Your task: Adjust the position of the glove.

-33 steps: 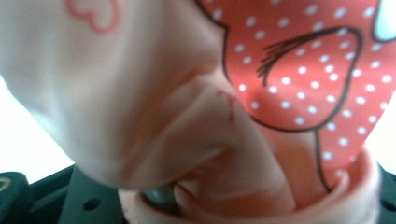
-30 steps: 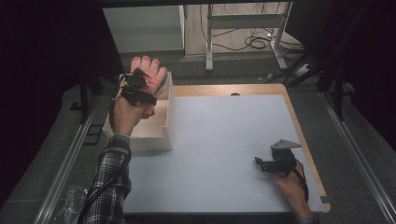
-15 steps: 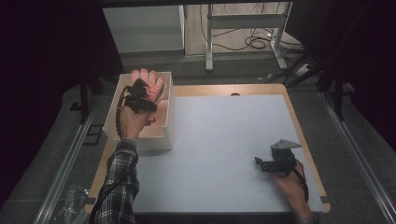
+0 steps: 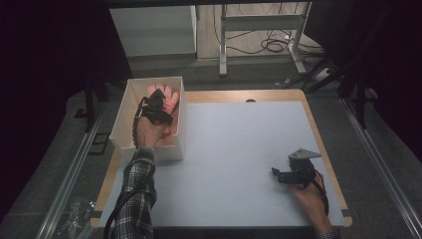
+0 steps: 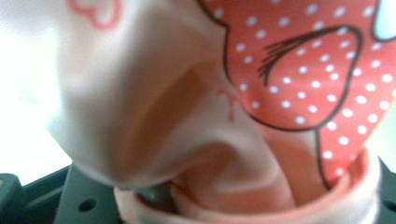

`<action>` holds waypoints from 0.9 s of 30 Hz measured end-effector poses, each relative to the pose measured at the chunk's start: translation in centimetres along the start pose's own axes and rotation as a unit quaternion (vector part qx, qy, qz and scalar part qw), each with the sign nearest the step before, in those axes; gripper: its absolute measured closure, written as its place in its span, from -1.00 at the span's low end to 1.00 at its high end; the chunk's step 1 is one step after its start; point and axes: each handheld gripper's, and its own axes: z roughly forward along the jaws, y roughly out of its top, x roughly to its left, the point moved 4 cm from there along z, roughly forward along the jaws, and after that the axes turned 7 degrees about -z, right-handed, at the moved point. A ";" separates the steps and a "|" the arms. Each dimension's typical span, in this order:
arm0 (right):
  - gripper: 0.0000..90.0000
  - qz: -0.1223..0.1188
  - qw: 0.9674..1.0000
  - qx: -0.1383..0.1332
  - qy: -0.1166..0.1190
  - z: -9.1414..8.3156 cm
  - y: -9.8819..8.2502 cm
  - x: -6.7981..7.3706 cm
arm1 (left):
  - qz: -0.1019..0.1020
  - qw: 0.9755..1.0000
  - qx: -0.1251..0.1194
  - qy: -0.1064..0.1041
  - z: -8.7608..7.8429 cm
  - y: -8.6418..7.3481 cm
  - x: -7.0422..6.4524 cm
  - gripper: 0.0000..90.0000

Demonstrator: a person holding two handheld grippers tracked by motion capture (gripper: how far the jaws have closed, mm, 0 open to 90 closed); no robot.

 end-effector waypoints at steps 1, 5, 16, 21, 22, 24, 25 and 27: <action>-0.62 -0.001 1.000 0.000 0.000 0.0 0.0 0.0 | -0.001 1.000 0.006 0.003 0.3 0.0 -0.1 -0.15; -0.62 -0.001 1.000 0.000 0.000 0.0 0.0 0.0 | -0.005 1.000 0.029 0.006 1.4 0.3 -0.4 -0.17; -0.62 0.000 1.000 0.000 0.000 0.0 0.0 0.0 | -0.015 0.997 0.072 0.000 3.5 0.8 -1.4 -0.41; -0.62 0.000 1.000 0.000 0.000 0.0 0.0 0.0 | -0.024 0.997 0.076 -0.012 3.6 0.6 -0.8 -0.65; -0.62 0.000 1.000 0.000 0.000 0.0 0.0 0.0 | -0.024 0.997 0.074 -0.015 3.5 0.5 -0.7 -0.68; -0.62 0.000 1.000 0.000 0.000 0.0 0.0 0.0 | -0.021 0.997 0.070 -0.018 3.3 0.4 -0.6 -0.73; -0.62 0.000 1.000 0.000 0.000 0.0 0.0 0.0 | -0.021 0.997 0.066 -0.022 3.2 0.3 -0.5 -0.76; -0.62 0.000 1.000 0.000 0.000 0.0 0.0 0.0 | -0.024 0.997 0.057 -0.041 2.8 0.2 -0.4 -0.81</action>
